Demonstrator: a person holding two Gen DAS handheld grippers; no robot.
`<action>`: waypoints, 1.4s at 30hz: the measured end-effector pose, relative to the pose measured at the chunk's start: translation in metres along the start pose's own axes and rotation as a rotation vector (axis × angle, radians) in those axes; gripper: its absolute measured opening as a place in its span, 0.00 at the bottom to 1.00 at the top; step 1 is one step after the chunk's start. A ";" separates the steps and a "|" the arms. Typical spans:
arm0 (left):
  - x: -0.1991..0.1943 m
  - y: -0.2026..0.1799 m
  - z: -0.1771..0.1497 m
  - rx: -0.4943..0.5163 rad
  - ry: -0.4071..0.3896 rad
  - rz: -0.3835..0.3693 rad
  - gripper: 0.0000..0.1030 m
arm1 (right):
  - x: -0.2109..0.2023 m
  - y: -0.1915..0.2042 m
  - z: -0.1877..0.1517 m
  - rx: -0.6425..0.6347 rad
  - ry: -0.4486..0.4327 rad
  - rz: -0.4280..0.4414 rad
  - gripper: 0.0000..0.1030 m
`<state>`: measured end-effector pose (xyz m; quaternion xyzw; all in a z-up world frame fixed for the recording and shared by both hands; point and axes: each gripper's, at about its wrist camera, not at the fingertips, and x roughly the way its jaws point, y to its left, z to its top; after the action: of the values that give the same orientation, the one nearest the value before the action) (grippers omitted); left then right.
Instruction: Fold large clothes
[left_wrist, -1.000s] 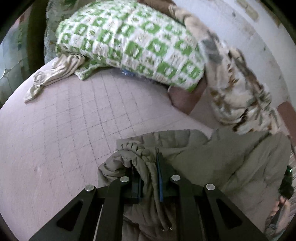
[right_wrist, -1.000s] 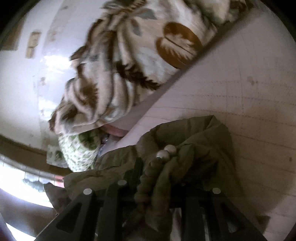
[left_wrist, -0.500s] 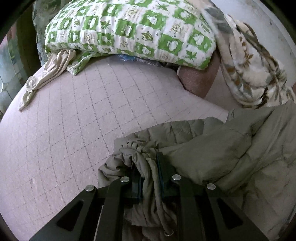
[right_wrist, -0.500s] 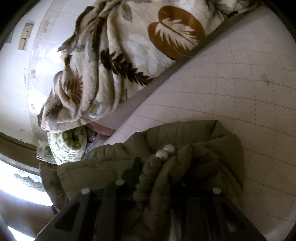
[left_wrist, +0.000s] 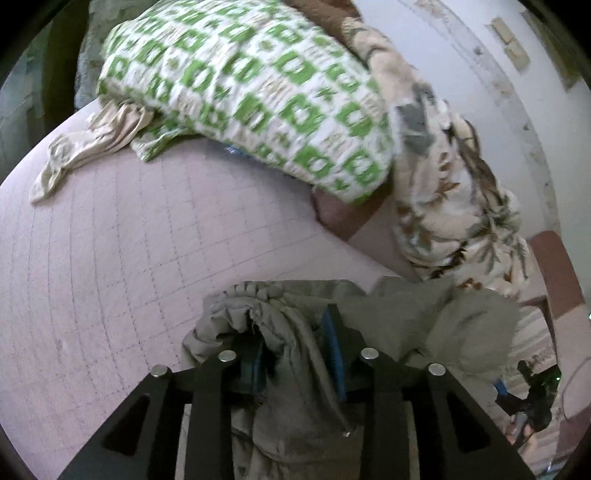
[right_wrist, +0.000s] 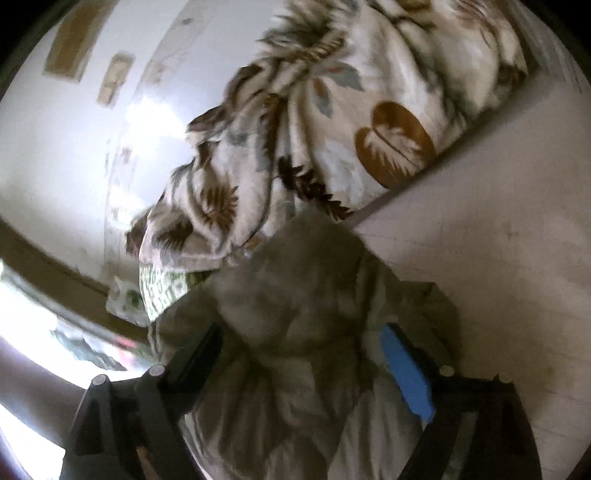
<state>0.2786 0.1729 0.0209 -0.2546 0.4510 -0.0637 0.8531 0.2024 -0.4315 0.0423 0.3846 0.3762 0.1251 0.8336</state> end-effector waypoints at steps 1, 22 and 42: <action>-0.003 -0.003 0.003 0.009 0.009 -0.002 0.33 | -0.005 0.008 -0.005 -0.040 0.001 -0.011 0.87; -0.052 -0.029 0.009 0.165 -0.144 0.086 0.70 | 0.127 0.082 -0.106 -0.535 0.232 -0.342 0.99; 0.101 -0.118 -0.103 0.568 -0.006 0.439 0.93 | 0.087 0.017 -0.090 -0.478 0.158 -0.505 1.00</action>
<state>0.2692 -0.0016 -0.0429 0.0955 0.4567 -0.0009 0.8845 0.1982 -0.3268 -0.0292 0.0628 0.4831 0.0290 0.8729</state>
